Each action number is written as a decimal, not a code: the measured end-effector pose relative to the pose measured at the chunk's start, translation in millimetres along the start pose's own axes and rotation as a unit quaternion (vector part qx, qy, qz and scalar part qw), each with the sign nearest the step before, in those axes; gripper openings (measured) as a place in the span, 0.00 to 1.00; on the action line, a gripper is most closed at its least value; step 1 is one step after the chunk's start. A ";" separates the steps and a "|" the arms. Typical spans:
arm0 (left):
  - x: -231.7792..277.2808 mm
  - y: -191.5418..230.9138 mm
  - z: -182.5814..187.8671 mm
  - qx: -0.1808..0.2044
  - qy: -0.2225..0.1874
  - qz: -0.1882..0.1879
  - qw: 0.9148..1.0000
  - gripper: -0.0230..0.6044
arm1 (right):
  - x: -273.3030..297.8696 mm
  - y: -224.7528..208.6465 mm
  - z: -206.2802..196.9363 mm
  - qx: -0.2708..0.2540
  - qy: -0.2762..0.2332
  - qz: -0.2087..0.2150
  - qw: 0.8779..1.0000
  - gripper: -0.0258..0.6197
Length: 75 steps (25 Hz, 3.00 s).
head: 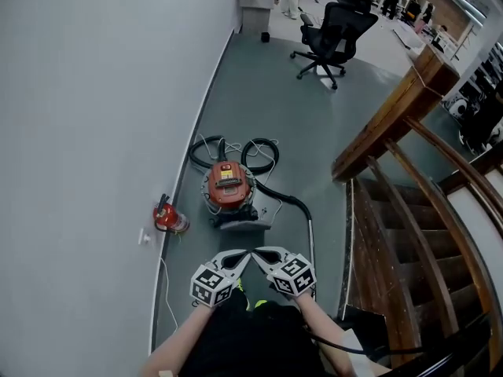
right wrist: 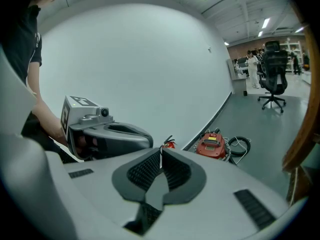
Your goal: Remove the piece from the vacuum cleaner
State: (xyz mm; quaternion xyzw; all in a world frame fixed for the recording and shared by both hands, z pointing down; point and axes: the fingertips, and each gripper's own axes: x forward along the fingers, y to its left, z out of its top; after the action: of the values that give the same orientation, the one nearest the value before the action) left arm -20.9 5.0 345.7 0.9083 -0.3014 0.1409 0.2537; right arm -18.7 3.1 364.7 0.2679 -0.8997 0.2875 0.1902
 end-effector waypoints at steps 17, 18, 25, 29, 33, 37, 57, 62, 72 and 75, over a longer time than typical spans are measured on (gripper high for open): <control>20.6 37.5 -4.4 -0.014 0.016 0.025 0.999 0.05 | 24.0 -32.6 4.4 -0.020 0.030 0.016 0.999 0.06; 21.7 38.7 -5.4 -0.015 0.016 0.030 0.999 0.05 | 24.9 -34.0 4.1 -0.023 0.031 0.021 0.999 0.06; 38.1 42.6 -13.8 0.014 0.027 0.045 0.999 0.05 | 34.3 -46.3 -0.7 -0.041 0.043 0.041 0.997 0.06; 48.2 49.3 -22.9 0.024 0.031 0.056 0.998 0.05 | 42.3 -56.9 -10.3 -0.041 0.048 0.050 0.997 0.06; 62.0 57.8 -40.1 0.025 0.031 0.056 0.998 0.05 | 52.7 -70.8 -26.3 -0.051 0.055 0.056 0.996 0.06; 79.4 70.6 -59.6 0.021 0.043 0.055 0.997 0.05 | 65.5 -88.2 -45.2 -0.057 0.070 0.059 0.994 0.07; 135.4 135.3 -146.3 0.038 0.070 0.084 0.993 0.23 | 115.2 -163.5 -124.8 -0.095 0.108 0.024 0.989 0.23; 146.8 148.9 -163.4 0.047 0.077 0.082 0.993 0.25 | 132.2 -174.6 -133.6 -0.088 0.107 0.019 0.990 0.24; 175.1 173.3 -197.3 0.063 0.089 0.082 0.991 0.30 | 156.8 -202.0 -169.1 -0.109 0.133 0.015 0.985 0.31; 183.6 181.6 -208.0 0.065 0.092 0.086 0.990 0.30 | 164.9 -211.4 -177.7 -0.111 0.136 0.013 0.984 0.32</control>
State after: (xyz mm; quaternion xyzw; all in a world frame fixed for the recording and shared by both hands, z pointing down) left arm -11.8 -94.2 662.0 0.8767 -0.3443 0.2642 0.2076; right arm 10.5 -94.4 669.9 0.1919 -0.8950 0.2220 0.3358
